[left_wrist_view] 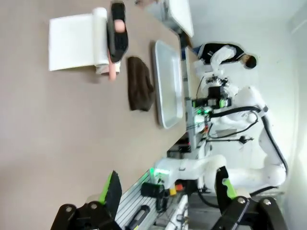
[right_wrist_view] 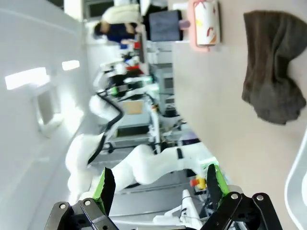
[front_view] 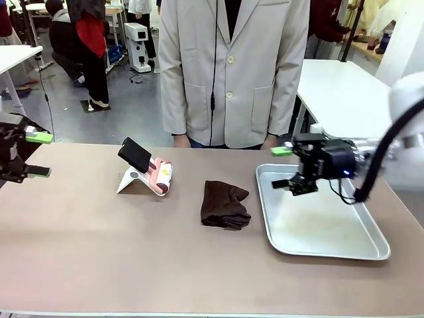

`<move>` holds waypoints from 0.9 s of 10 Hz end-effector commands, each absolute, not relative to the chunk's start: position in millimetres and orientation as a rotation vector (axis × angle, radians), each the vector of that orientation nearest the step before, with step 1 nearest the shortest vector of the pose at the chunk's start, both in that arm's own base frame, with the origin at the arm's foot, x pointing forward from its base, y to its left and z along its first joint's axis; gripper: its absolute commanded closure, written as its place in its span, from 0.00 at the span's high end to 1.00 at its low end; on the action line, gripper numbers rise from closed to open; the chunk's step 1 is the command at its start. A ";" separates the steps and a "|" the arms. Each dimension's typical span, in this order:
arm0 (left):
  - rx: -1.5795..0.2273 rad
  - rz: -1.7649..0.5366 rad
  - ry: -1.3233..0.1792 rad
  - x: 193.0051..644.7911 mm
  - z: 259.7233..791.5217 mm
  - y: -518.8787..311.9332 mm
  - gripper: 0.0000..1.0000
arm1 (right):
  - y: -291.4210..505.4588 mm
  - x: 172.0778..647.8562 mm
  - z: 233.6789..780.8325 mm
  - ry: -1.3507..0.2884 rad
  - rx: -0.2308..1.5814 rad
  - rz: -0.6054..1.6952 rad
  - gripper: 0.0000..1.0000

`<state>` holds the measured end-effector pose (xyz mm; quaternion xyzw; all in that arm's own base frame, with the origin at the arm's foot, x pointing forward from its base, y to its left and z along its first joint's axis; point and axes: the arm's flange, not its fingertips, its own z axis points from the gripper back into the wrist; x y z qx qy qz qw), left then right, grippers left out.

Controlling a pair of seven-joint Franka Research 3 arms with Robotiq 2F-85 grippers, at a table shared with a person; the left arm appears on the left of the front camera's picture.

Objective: Clean the surface of the table.
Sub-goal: Return the Lint Roller and towel to their original positions.

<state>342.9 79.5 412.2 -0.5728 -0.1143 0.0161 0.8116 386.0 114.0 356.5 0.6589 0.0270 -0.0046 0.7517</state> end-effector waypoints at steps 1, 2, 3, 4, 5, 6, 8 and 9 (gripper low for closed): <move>-1.362 0.035 -0.345 353.6 382.9 103.9 1.00 | 64.9 379.8 344.3 -0.008 1.508 -0.054 1.00; -1.413 0.022 -0.400 357.6 370.9 117.5 1.00 | 39.5 377.6 341.6 -0.058 1.513 -0.109 1.00; -1.443 0.047 -0.455 365.1 362.4 126.7 1.00 | 14.0 375.1 342.2 -0.094 1.512 -0.158 1.00; -1.465 0.059 -0.506 376.0 355.9 129.4 1.00 | -11.6 369.3 346.8 -0.122 1.504 -0.202 1.00; -1.491 0.041 -0.542 387.2 351.6 129.4 1.00 | -28.0 361.4 352.6 -0.158 1.497 -0.234 1.00; -1.478 0.042 -0.529 399.3 348.6 124.8 1.00 | -36.9 355.4 357.2 -0.186 1.492 -0.250 1.00; -1.414 0.071 -0.461 417.6 350.4 112.3 1.00 | -37.6 355.6 353.4 -0.237 1.484 -0.284 1.00; -1.385 0.079 -0.388 422.8 351.1 107.9 1.00 | -54.4 375.2 351.2 -0.201 1.492 -0.263 1.00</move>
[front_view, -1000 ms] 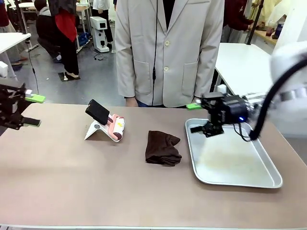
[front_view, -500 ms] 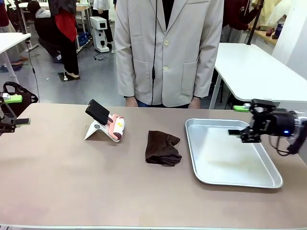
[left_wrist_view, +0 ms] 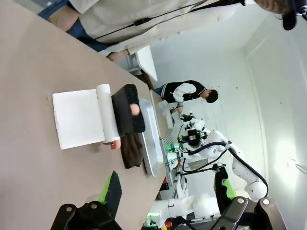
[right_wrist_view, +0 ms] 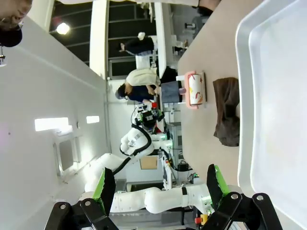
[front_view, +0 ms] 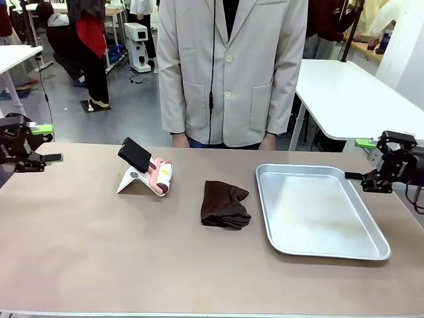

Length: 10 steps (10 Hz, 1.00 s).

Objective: Clean the surface of the table.
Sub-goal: Return the Lint Roller and towel to their original positions.

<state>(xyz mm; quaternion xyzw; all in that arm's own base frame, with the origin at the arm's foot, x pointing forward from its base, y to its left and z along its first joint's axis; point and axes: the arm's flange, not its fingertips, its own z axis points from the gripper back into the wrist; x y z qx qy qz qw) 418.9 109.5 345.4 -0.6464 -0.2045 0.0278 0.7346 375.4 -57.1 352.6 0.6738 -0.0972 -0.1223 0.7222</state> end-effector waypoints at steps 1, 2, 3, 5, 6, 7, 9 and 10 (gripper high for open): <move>-1.447 0.055 -0.481 410.0 346.4 116.1 1.00 | -54.4 375.2 351.2 -0.201 1.492 -0.263 1.00; -1.447 0.055 -0.481 410.0 346.4 116.1 1.00 | -54.4 375.2 351.2 -0.201 1.492 -0.263 1.00; -1.447 0.055 -0.481 410.0 346.4 116.1 1.00 | -54.4 375.2 351.2 -0.201 1.492 -0.263 1.00; -1.447 0.055 -0.481 410.0 346.4 116.1 1.00 | -54.4 375.2 351.2 -0.201 1.492 -0.263 1.00; -1.447 0.055 -0.481 410.0 346.4 116.1 1.00 | -54.4 375.2 351.2 -0.201 1.492 -0.263 1.00; -1.447 0.055 -0.481 410.0 346.4 116.1 1.00 | -54.4 375.2 351.2 -0.201 1.492 -0.263 1.00; -1.447 0.055 -0.481 410.0 346.4 116.1 1.00 | -54.4 375.2 351.2 -0.201 1.492 -0.263 1.00; -1.447 0.055 -0.481 410.0 346.4 116.1 1.00 | -54.4 375.2 351.2 -0.201 1.492 -0.263 1.00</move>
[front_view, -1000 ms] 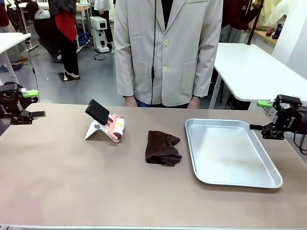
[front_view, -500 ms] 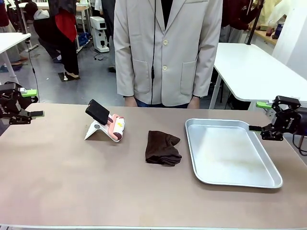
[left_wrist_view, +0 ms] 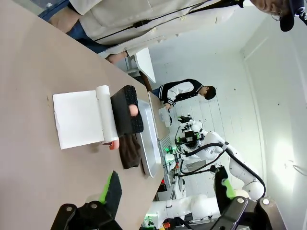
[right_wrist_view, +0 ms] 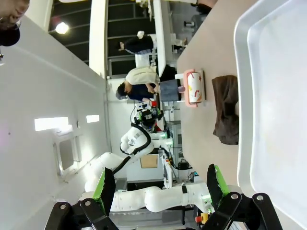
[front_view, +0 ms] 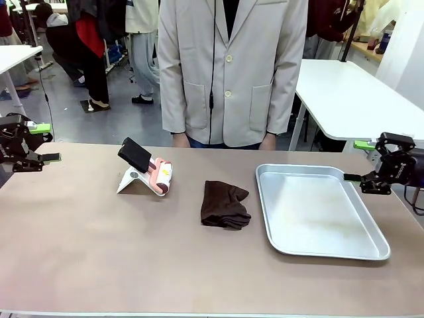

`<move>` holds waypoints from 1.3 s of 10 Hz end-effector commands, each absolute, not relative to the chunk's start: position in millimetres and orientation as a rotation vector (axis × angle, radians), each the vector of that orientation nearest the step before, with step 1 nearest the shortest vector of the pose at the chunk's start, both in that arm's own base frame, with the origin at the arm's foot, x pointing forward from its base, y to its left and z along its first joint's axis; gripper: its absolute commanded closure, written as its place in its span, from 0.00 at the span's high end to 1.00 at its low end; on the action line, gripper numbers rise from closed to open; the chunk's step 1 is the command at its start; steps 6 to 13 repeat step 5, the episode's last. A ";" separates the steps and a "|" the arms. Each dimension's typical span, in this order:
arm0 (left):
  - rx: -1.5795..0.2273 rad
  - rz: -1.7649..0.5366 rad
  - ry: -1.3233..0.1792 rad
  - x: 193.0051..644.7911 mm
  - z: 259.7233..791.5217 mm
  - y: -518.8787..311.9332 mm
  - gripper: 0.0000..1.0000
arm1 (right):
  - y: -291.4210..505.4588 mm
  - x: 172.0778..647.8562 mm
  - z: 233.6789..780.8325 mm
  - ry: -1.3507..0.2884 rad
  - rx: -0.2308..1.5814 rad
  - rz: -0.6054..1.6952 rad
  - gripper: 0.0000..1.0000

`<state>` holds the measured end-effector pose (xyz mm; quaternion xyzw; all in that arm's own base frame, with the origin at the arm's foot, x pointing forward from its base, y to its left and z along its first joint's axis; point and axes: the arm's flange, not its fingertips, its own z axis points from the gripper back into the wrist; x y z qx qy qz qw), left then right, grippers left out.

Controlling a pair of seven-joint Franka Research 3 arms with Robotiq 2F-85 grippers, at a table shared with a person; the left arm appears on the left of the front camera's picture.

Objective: Clean the surface of the table.
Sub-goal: Return the Lint Roller and towel to their original positions.

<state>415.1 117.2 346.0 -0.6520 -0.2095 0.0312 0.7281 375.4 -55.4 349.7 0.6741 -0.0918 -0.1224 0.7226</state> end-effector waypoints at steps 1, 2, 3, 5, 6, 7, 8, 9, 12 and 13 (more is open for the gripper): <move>-1.447 0.055 -0.481 410.0 346.4 116.1 1.00 | -54.4 375.2 351.2 -0.201 1.492 -0.263 1.00; -1.447 0.055 -0.481 410.0 346.4 116.1 1.00 | -54.4 375.2 351.2 -0.201 1.492 -0.263 1.00; -1.447 0.055 -0.481 410.0 346.4 116.1 1.00 | -54.4 375.2 351.2 -0.201 1.492 -0.263 1.00; -1.447 0.055 -0.481 410.0 346.4 116.1 1.00 | -54.4 375.2 351.2 -0.201 1.492 -0.263 1.00; -1.447 0.055 -0.481 410.0 346.4 116.1 1.00 | -54.4 375.2 351.2 -0.201 1.492 -0.263 1.00; -1.447 0.055 -0.481 410.0 346.4 116.1 1.00 | -54.4 375.2 351.2 -0.201 1.492 -0.263 1.00; -1.447 0.055 -0.481 410.0 346.4 116.1 1.00 | -54.4 375.2 351.2 -0.201 1.492 -0.263 1.00; -1.447 0.055 -0.481 410.0 346.4 116.1 1.00 | -54.4 375.2 351.2 -0.201 1.492 -0.263 1.00; -1.447 0.055 -0.481 410.0 346.4 116.1 1.00 | -54.4 375.2 351.2 -0.201 1.492 -0.263 1.00; -1.447 0.055 -0.481 410.0 346.4 116.1 1.00 | -54.4 375.2 351.2 -0.201 1.492 -0.263 1.00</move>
